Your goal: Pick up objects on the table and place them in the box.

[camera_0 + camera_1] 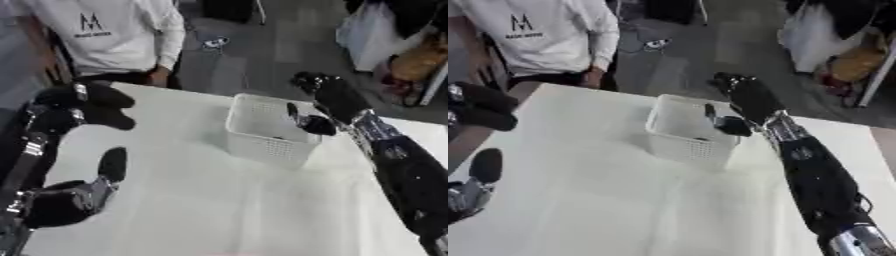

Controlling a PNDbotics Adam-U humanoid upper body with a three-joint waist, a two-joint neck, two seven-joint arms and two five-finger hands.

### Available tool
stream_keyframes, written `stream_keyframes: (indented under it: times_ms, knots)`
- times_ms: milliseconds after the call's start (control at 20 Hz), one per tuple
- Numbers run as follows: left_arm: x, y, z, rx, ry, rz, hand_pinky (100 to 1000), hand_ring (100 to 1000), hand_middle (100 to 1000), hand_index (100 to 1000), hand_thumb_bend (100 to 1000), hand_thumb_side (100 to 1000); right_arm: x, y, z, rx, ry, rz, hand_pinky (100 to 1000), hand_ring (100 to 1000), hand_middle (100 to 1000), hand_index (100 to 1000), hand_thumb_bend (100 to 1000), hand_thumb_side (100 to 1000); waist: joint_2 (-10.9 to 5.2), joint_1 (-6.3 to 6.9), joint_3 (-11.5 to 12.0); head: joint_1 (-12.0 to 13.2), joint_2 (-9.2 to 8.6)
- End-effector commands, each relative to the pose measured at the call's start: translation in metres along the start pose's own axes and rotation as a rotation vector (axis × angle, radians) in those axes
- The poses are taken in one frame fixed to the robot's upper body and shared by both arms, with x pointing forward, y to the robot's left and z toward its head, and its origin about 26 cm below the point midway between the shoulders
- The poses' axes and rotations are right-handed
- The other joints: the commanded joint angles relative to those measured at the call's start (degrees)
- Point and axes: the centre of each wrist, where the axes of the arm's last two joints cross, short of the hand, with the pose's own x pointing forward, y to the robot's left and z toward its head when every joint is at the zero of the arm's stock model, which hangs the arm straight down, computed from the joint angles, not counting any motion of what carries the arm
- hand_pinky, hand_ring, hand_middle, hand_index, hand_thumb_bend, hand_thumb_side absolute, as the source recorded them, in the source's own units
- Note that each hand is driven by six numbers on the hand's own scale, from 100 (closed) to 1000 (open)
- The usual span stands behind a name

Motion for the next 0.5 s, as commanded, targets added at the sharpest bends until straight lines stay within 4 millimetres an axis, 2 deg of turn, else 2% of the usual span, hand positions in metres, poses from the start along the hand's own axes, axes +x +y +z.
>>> stream_keyframes:
  times_ms: [50, 200, 500]
  knots:
    - [0.001, 0.009, -0.004, -0.001, -0.024, -0.024, 579, 489, 659, 667, 196, 568, -0.018, -0.018, -0.006, -0.128, 0.012, -0.035, 253, 645, 728, 828, 100, 862, -0.93, 0.66, -0.26, 0.47, -0.74]
    - [0.0, 0.009, -0.001, 0.0, -0.012, -0.027, 578, 489, 659, 667, 195, 569, -0.016, -0.02, -0.004, -0.279, -0.011, -0.171, 197, 595, 666, 790, 100, 853, -1.23, 1.0, -0.98, 0.69, -1.19]
    - [0.001, 0.006, 0.009, -0.014, 0.028, -0.02, 577, 487, 658, 668, 192, 572, -0.003, -0.029, 0.01, -0.511, -0.176, -0.426, 215, 584, 657, 771, 100, 832, -3.13, 1.26, -3.71, 0.33, -1.55]
